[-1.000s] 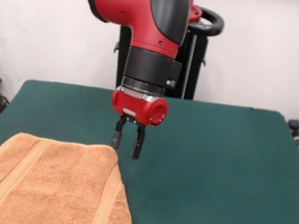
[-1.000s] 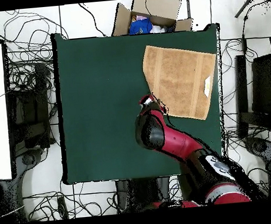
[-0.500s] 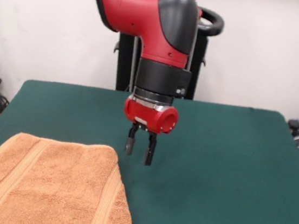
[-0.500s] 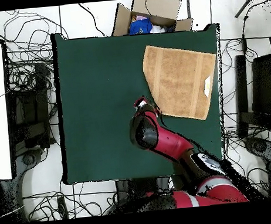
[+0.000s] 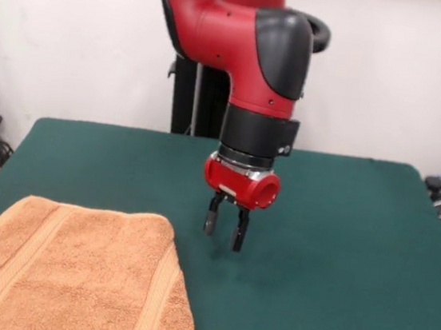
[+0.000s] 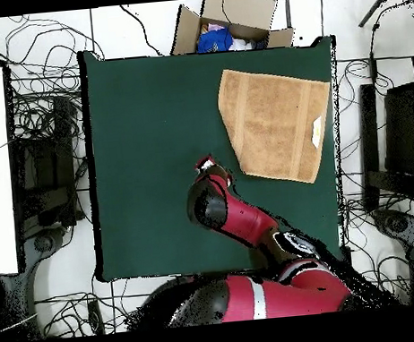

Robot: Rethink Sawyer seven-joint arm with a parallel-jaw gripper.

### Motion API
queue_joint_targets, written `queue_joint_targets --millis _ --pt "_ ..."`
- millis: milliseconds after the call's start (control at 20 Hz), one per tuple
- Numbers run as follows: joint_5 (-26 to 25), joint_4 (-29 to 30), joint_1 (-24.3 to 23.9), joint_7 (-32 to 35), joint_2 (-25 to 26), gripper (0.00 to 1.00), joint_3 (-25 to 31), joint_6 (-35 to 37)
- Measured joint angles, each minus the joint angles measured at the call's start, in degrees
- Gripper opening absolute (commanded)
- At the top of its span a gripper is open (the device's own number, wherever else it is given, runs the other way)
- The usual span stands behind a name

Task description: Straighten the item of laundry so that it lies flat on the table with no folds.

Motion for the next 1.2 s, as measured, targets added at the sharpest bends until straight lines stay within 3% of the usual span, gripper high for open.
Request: queue_joint_targets --millis 600,1200 --pt "5.92 -0.77 5.54 0.0 3.68 1.0 -9.85 0.01" --pt "6.03 -1.02 6.16 0.0 4.42 1.0 -13.09 0.02"
